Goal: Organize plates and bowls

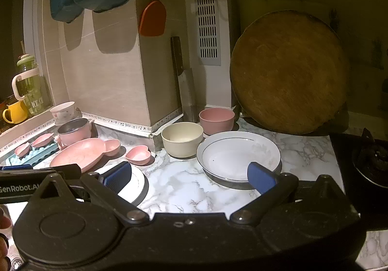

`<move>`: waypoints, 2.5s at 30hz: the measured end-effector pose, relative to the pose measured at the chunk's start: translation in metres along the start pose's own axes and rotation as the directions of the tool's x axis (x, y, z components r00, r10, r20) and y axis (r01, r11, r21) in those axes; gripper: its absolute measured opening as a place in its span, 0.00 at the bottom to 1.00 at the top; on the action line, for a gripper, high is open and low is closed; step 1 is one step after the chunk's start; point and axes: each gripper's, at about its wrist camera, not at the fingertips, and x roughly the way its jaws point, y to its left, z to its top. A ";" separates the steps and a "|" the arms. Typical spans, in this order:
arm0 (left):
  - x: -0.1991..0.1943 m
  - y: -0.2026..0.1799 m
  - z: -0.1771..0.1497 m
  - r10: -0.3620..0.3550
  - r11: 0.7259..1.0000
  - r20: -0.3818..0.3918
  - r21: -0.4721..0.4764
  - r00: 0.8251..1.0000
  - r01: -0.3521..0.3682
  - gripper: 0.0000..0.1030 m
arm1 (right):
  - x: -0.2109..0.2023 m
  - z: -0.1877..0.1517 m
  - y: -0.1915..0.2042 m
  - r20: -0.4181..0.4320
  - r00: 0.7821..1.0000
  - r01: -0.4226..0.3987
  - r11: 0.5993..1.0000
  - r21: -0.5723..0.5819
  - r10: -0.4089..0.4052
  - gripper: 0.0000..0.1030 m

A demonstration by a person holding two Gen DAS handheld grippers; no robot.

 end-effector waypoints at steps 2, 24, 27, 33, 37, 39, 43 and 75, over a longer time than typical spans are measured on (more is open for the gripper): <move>0.000 -0.001 0.000 -0.001 1.000 0.000 0.000 1.000 0.001 1.00 | 0.000 0.000 0.000 0.001 1.000 0.000 1.000 0.001 0.000 0.99; 0.022 -0.018 0.007 0.023 1.000 -0.026 -0.005 0.999 -0.023 1.00 | 0.012 0.005 -0.016 0.004 1.000 -0.019 1.000 0.007 0.019 0.99; 0.029 -0.022 0.009 0.032 0.999 -0.036 -0.006 0.999 -0.033 1.00 | 0.020 0.008 -0.022 -0.007 1.000 -0.024 1.000 0.002 0.024 0.99; 0.052 -0.035 0.010 0.029 0.999 -0.068 -0.011 0.997 -0.030 1.00 | 0.039 0.013 -0.036 -0.032 0.998 -0.055 0.998 -0.007 0.055 0.99; 0.076 -0.046 0.010 0.033 0.999 -0.117 -0.018 0.993 -0.035 1.00 | 0.059 0.013 -0.053 -0.076 0.995 -0.062 0.998 0.012 0.063 0.97; 0.090 -0.054 0.010 0.003 1.000 -0.132 -0.012 0.991 -0.005 1.00 | 0.070 0.013 -0.064 -0.091 0.994 -0.057 0.998 0.020 0.058 0.97; 0.121 -0.075 0.012 -0.029 1.000 -0.181 -0.004 0.983 0.029 1.00 | 0.096 0.015 -0.088 -0.134 0.990 -0.036 0.999 0.016 0.038 0.94; 0.290 -0.132 0.032 -0.081 0.989 -0.422 -0.144 0.903 0.021 0.67 | 0.291 0.028 -0.222 -0.540 0.832 -0.023 0.980 0.197 0.128 0.44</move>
